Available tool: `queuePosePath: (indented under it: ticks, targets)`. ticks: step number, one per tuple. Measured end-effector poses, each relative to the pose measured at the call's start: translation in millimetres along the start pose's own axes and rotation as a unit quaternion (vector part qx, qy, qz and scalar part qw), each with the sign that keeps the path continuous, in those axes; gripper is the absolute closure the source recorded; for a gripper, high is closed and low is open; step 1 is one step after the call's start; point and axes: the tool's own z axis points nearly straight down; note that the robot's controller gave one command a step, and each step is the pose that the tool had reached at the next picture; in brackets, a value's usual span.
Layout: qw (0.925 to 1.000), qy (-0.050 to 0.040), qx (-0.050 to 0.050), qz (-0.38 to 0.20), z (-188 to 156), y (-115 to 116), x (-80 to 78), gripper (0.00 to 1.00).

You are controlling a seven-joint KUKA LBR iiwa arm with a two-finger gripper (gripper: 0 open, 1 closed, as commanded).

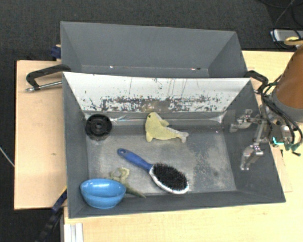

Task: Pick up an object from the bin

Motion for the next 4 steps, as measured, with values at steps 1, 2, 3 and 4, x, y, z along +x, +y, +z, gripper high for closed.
queuePosePath:
  ticks: [1,2,3,4]
  targets:
    - [0.9993,0.0013,-0.001,0.038,113.3,-22.1,-8.9,0.00]
    - [0.9985,-0.0064,-0.001,0.054,154.9,28.3,-54.4,0.00]
    - [0.9999,-0.0054,0.000,-0.016,146.8,72.6,-64.8,0.00]
    - [0.9969,-0.0060,0.000,-0.078,147.9,121.2,-92.8,0.00]
